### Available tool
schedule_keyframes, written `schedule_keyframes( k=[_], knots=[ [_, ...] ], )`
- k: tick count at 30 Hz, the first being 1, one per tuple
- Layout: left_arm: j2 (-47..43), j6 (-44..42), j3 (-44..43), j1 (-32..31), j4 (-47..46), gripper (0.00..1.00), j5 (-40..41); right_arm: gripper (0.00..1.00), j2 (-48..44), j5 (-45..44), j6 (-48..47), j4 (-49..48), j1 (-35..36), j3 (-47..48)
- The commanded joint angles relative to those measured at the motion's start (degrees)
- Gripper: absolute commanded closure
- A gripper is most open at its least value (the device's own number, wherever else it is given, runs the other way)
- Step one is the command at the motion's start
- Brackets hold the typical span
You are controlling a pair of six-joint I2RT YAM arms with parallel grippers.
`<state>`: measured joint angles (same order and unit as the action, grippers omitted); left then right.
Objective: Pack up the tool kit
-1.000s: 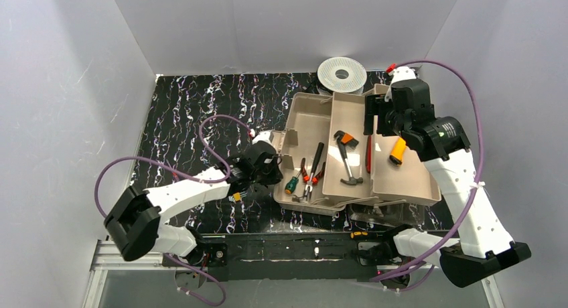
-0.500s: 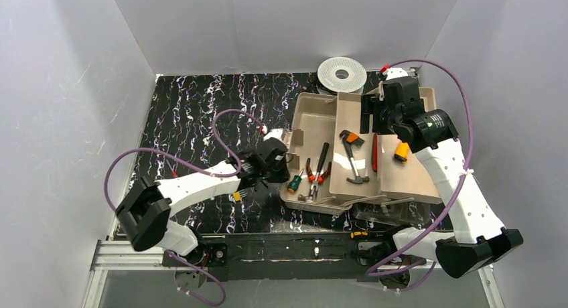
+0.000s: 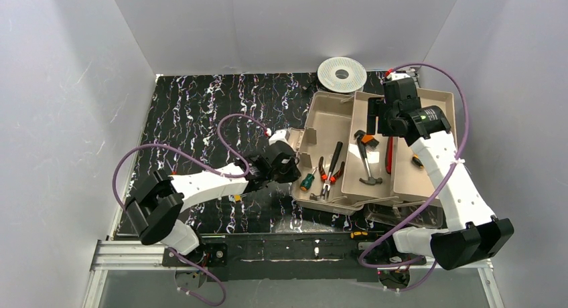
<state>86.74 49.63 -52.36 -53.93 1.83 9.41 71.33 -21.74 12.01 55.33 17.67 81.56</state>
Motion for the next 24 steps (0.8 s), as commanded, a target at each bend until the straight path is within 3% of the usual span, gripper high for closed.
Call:
schedule_keyframes(
  k=[1,9,13,16,19,24],
  knots=[
    [-5.1,4.0,5.1,2.1,2.7,1.00,2.6,0.20,1.9,3.5,0.3,-1.6,-0.1,0.1],
    [-18.3,3.6,11.5,2.7,7.9,1.00,9.1,0.41,6.5,12.4,1.0,-3.4,-0.1,-0.2],
    [-20.7,3.1,13.2,2.7,8.0,0.98,7.7,0.67,8.4,16.6,1.3,-4.8,0.4,1.2],
    [-21.3,1.8,12.1,2.6,10.5,0.76,8.1,0.83,9.7,16.9,1.3,-5.4,1.3,3.1],
    [-22.5,-2.0,9.9,3.7,13.0,0.60,8.2,0.90,11.5,16.9,1.7,-5.9,1.8,5.4],
    [-22.0,-7.2,3.0,12.5,25.7,0.30,5.3,0.99,16.0,16.7,1.8,-6.8,2.0,10.5]
  ],
)
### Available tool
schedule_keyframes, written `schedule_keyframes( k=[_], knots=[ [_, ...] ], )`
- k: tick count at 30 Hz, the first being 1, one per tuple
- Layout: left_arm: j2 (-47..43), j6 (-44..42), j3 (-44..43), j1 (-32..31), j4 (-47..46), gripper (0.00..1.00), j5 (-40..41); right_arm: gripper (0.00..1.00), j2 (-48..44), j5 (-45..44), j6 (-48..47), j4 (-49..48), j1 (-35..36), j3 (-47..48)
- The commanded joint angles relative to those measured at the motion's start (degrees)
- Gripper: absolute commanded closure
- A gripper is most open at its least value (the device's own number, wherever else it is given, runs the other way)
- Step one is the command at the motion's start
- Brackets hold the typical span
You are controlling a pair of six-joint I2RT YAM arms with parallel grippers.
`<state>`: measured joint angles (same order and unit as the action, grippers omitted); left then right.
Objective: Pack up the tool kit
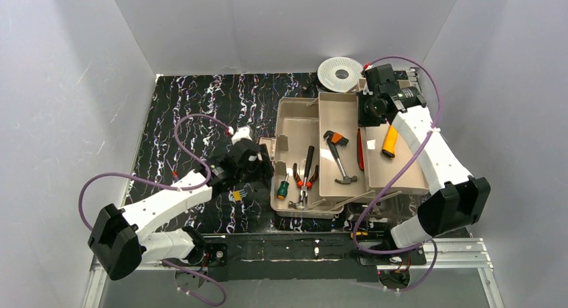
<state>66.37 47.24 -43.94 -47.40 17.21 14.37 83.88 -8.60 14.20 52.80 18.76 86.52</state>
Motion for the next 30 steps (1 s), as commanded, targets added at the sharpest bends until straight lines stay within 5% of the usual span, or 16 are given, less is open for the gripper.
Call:
schedule_keyframes(
  k=[1,4,6,10,15,30],
  knots=[
    [-2.4,-5.1,-5.2,7.6,11.8,0.27,1.1,0.99,4.4,3.8,-0.4,-4.4,0.9,6.6],
    [-5.6,-3.6,-3.7,12.2,14.3,0.15,3.9,0.99,7.1,4.4,-0.3,-3.8,1.1,9.7],
    [-7.0,-1.8,-2.0,14.7,15.4,0.10,5.1,0.80,7.8,4.2,-0.1,-3.3,1.2,10.7],
    [-5.4,2.2,0.7,17.9,14.9,0.15,5.4,0.60,5.5,3.9,0.0,-4.5,1.4,8.5],
    [4.4,6.6,-1.3,18.6,14.3,0.19,5.9,0.48,-0.6,3.9,-0.7,-6.3,1.4,5.7],
    [25.2,9.2,-13.7,18.7,16.6,0.36,11.2,0.44,-21.1,9.0,-0.1,-10.0,1.4,-4.1]
  ],
)
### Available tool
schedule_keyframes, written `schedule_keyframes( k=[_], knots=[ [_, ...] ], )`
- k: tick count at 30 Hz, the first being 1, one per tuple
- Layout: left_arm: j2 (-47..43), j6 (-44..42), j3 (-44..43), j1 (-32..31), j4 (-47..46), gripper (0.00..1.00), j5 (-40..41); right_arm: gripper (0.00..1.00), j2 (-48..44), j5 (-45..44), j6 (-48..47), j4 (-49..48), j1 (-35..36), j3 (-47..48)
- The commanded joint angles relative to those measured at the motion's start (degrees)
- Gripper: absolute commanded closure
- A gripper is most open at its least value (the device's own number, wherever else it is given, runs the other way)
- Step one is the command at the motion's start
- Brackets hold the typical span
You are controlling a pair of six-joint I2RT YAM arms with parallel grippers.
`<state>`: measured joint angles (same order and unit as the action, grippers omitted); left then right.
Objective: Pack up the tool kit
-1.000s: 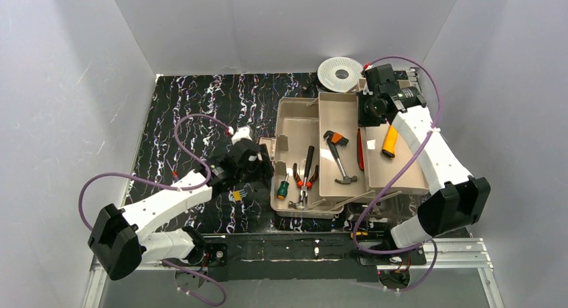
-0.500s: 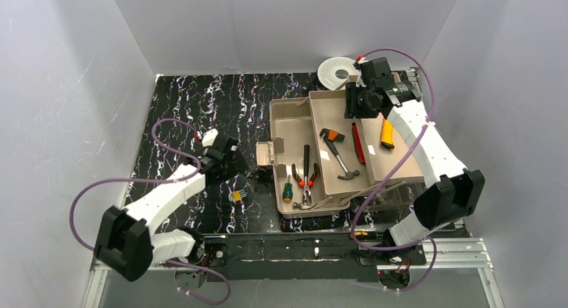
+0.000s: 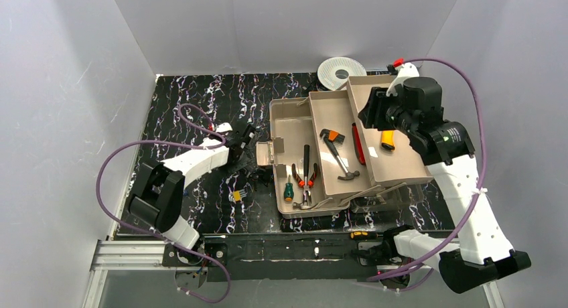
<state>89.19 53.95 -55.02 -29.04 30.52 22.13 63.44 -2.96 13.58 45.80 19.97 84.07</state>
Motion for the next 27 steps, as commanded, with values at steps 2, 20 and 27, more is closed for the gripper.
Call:
schedule_keyframes(
  k=[2,20,27],
  knots=[
    [5.8,4.6,-4.3,0.3,5.7,0.40,3.0,0.44,-1.3,5.3,0.8,-3.3,0.1,-2.2],
    [1.1,7.6,-1.4,2.8,9.5,1.00,5.8,0.44,-5.7,15.7,3.3,-5.0,0.2,-6.3],
    [-15.4,5.5,-2.4,3.9,13.5,1.00,8.9,0.44,-5.6,28.6,9.2,-12.7,2.3,-11.3]
  ],
)
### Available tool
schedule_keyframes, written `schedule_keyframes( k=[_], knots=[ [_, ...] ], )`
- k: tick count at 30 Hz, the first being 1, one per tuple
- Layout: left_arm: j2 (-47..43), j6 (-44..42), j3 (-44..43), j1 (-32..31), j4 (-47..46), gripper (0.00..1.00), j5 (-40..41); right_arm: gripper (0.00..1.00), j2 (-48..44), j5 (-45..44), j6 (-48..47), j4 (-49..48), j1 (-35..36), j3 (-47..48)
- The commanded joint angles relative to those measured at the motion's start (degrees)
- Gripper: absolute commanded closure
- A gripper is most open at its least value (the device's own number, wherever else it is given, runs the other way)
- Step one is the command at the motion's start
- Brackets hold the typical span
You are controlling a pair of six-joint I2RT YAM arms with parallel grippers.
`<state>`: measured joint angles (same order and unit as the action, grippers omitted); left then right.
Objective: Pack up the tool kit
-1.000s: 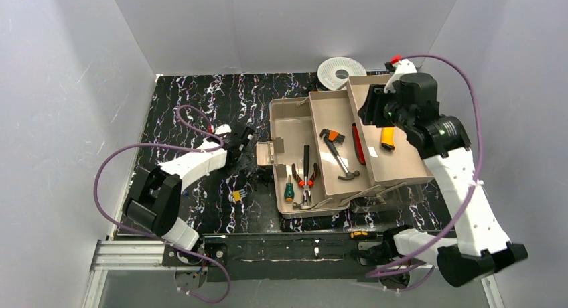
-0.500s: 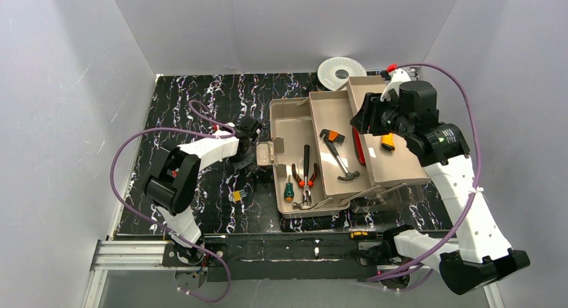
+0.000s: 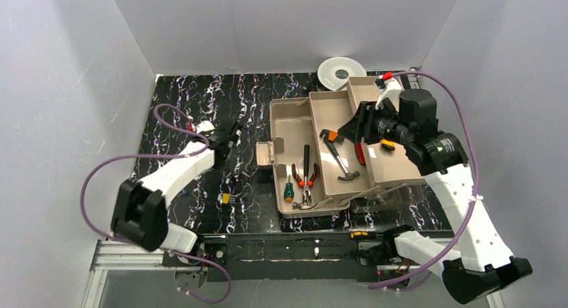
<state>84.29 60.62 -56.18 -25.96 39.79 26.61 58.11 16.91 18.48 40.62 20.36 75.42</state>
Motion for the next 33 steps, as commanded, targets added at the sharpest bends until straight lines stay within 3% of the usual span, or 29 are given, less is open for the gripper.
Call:
schedule_keyframes(
  k=[1,7,14,22,33],
  knots=[
    [-12.7,-1.4,-1.4,1.1,4.7,1.00,4.3,0.44,-0.1,9.0,5.2,-9.0,3.1,-3.5],
    [-25.4,-2.9,-2.1,1.6,5.3,1.00,-0.3,0.37,1.6,9.8,9.9,-20.9,12.9,-8.5],
    [-35.1,-1.6,-2.0,1.7,-2.0,1.00,-18.4,0.34,5.1,8.2,13.5,-37.1,22.4,-12.9],
    [-35.1,1.8,-1.5,1.7,-9.7,1.00,-34.5,0.34,10.8,2.4,11.8,-40.1,28.8,-9.4],
    [-31.6,2.2,-1.5,1.6,-12.8,1.00,-39.9,0.40,15.9,1.8,11.3,-41.5,29.9,-4.9]
  ],
)
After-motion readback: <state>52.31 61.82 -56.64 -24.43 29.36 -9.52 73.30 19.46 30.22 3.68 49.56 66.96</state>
